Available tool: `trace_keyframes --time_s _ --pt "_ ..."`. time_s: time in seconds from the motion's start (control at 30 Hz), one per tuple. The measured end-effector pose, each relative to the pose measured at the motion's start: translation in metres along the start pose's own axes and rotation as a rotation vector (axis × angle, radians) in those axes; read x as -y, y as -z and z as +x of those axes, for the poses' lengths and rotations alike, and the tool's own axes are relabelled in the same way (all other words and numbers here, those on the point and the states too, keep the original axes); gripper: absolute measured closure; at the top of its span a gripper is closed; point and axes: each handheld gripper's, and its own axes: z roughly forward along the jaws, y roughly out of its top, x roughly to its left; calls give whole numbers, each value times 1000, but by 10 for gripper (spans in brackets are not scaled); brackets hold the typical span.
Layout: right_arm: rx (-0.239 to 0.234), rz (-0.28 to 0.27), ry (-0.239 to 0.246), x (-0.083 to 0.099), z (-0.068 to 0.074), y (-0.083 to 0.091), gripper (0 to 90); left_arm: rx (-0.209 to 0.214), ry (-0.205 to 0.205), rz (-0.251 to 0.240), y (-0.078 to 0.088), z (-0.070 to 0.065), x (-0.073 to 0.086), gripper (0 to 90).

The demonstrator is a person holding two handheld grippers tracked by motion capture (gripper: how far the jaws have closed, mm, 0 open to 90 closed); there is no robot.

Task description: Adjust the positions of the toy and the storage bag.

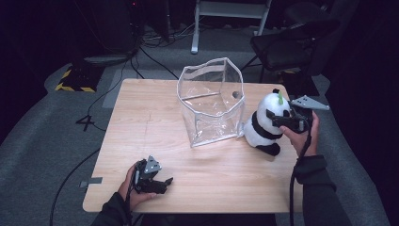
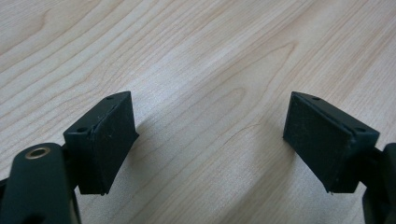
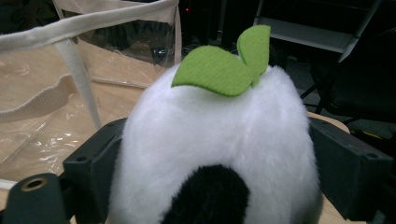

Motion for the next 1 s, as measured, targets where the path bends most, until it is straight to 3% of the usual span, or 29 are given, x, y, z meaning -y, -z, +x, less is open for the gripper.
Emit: trace_keyframes --time_s 0.23,0.33,0.4,0.43,0.47,0.57,0.67,0.77,0.8,0.87,0.93,1.0 --pt "29 -26 -7 -8 0 0 135 0 0 0 0 0 0 171" --pt "39 -62 -14 -14 -1 4 174 0 0 0 0 0 0 171" --pt "44 -84 -12 -19 -1 7 252 0 0 0 0 0 0 172" --pt "44 -82 -7 -22 -2 8 296 0 0 0 0 0 0 172" --pt "64 -71 -5 -25 -2 7 396 2 0 1 0 0 0 172" --pt "58 -60 -13 -26 -4 5 449 -1 -1 0 0 0 0 173" --pt "69 -57 -46 -23 -6 6 440 -1 -2 0 0 0 0 173" --pt "113 -43 -68 -21 -7 9 310 1 -2 0 0 0 0 172" --pt "114 -32 -86 -21 -7 9 307 0 -2 0 0 0 0 173" --pt "107 -12 -125 -20 -9 8 331 -1 -2 0 0 0 0 172" --pt "59 6 -149 -19 -10 7 397 -1 -2 0 0 0 0 172" --pt "46 23 -143 -19 -10 6 445 -1 -2 0 0 0 0 173"
